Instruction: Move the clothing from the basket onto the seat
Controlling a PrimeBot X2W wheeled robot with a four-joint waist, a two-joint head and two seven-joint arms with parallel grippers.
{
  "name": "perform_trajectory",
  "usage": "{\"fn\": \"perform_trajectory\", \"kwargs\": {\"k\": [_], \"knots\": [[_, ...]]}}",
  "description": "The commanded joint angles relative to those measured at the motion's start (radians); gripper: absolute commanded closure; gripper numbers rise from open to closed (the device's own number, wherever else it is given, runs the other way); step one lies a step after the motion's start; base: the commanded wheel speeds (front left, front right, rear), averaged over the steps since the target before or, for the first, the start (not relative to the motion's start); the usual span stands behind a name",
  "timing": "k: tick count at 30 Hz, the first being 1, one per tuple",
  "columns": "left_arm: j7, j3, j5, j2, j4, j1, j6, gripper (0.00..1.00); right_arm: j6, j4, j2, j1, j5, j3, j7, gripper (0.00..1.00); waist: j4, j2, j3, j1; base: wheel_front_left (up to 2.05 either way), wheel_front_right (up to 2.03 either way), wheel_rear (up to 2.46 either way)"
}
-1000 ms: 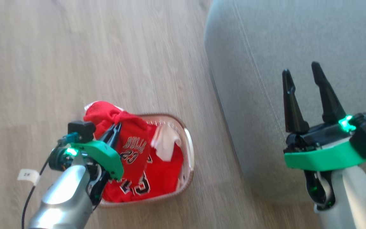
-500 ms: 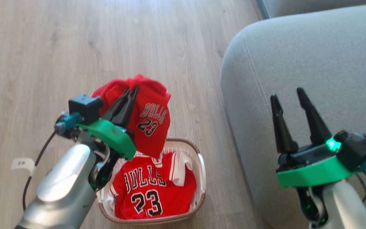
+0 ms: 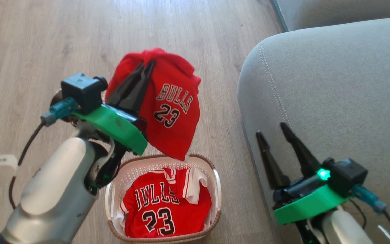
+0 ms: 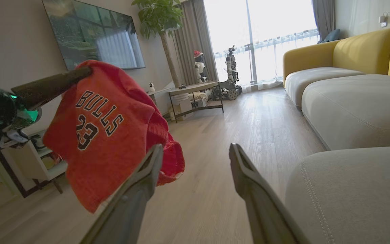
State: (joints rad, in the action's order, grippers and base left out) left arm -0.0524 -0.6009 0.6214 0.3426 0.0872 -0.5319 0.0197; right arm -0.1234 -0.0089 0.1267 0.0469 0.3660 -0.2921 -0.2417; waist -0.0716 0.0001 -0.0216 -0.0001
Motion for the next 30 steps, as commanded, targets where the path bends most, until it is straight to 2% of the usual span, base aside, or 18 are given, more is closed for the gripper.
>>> {"fn": "perform_trajectory", "kwargs": {"k": [1,13,25,30], "knots": [[0.003,0.052,0.000,0.040,-0.045,-0.070,0.007,1.00,-0.007,-0.024,0.010,0.038,0.006,-0.040,-0.002,0.00,0.000,-0.0001,-0.003,0.0001,0.00,0.00,0.00],[0.013,0.027,-0.001,0.030,-0.058,-0.098,-0.009,1.00,-0.007,0.053,0.053,0.219,0.116,-0.189,0.013,0.00,0.026,-0.0001,-0.011,0.0001,0.00,0.00,0.00],[0.020,-0.028,-0.004,-0.002,-0.038,-0.124,-0.048,1.00,-0.007,0.171,0.135,0.411,0.411,-0.372,0.055,0.00,0.081,-0.0001,-0.009,0.0001,0.00,0.00,0.00],[0.026,-0.058,-0.008,-0.020,-0.032,-0.142,-0.066,1.00,-0.007,0.232,0.142,0.475,0.558,-0.447,0.061,0.00,0.114,-0.0001,-0.015,0.0001,0.00,0.00,0.00]]}}
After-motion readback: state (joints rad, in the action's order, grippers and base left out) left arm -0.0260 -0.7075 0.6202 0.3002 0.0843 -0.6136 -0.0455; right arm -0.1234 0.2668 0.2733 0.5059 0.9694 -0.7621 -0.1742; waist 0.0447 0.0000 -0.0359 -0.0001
